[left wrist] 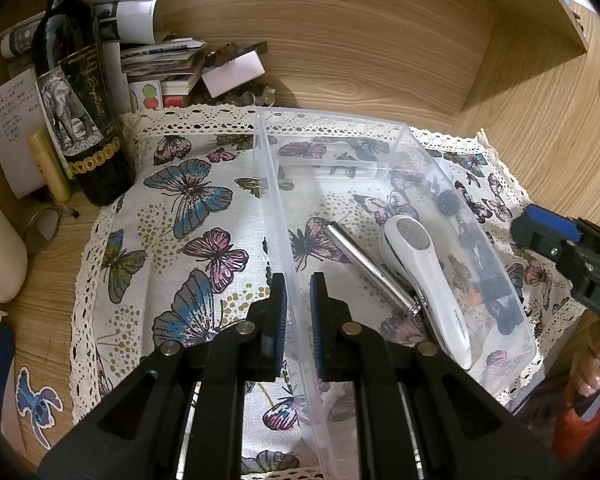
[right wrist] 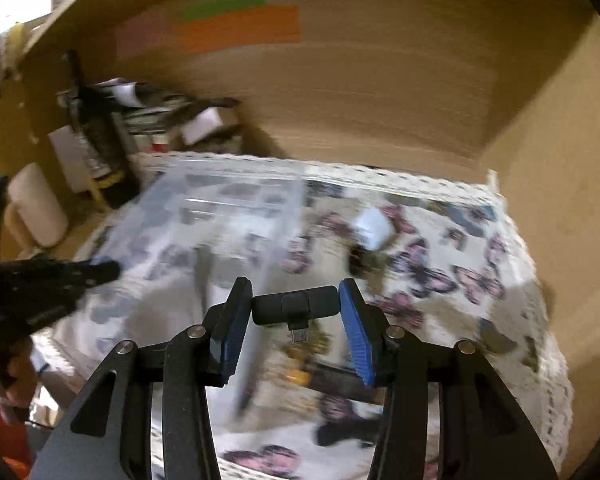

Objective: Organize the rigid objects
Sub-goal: 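Carry the black part over the box and open the right tool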

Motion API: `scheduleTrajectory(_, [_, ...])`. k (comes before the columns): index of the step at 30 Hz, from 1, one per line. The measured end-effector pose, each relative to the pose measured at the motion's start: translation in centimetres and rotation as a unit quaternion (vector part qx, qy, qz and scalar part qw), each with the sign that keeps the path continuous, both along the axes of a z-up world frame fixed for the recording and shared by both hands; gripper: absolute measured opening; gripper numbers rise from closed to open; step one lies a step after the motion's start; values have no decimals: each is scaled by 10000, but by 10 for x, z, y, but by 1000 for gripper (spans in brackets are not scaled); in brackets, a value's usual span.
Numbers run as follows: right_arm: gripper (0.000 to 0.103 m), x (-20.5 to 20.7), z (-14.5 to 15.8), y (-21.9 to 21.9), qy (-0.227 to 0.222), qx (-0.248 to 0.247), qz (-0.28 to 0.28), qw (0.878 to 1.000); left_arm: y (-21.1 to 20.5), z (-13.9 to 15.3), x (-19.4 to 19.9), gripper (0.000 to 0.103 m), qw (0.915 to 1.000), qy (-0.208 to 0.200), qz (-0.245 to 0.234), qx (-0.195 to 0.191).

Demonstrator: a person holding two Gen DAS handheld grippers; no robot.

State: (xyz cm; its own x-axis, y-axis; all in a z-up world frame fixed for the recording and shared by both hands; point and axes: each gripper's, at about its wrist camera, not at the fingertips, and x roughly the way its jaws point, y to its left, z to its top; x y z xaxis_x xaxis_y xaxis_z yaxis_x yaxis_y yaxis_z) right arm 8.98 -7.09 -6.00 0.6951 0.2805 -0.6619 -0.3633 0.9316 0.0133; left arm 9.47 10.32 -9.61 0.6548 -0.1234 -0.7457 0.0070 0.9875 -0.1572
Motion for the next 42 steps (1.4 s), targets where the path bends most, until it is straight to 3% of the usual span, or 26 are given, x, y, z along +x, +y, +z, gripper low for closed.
scheduleTrajectory(9, [42,11,-12,40,286,-42,555,9980,1,0,1,10,10000,-1,-7,-17])
scheduleTrajectory(19, [42,23,-28,55,624,-210,712,9953,0,0,1,10,10000,1,1,-14])
scheduleTrajectory(25, [54,16,-17,47,407,-203,639,9969,0,0,1,10,10000,2,4,-20])
scheduleTrajectory(36, [58,-1,-2,8,43,-287,-18,9996,0,0,1,10,10000,0,3,-16])
scheduleTrajectory(42, [58,-9,-8,-36,184,-291,-634,9974,0,0,1,10,10000,-2,6,-18])
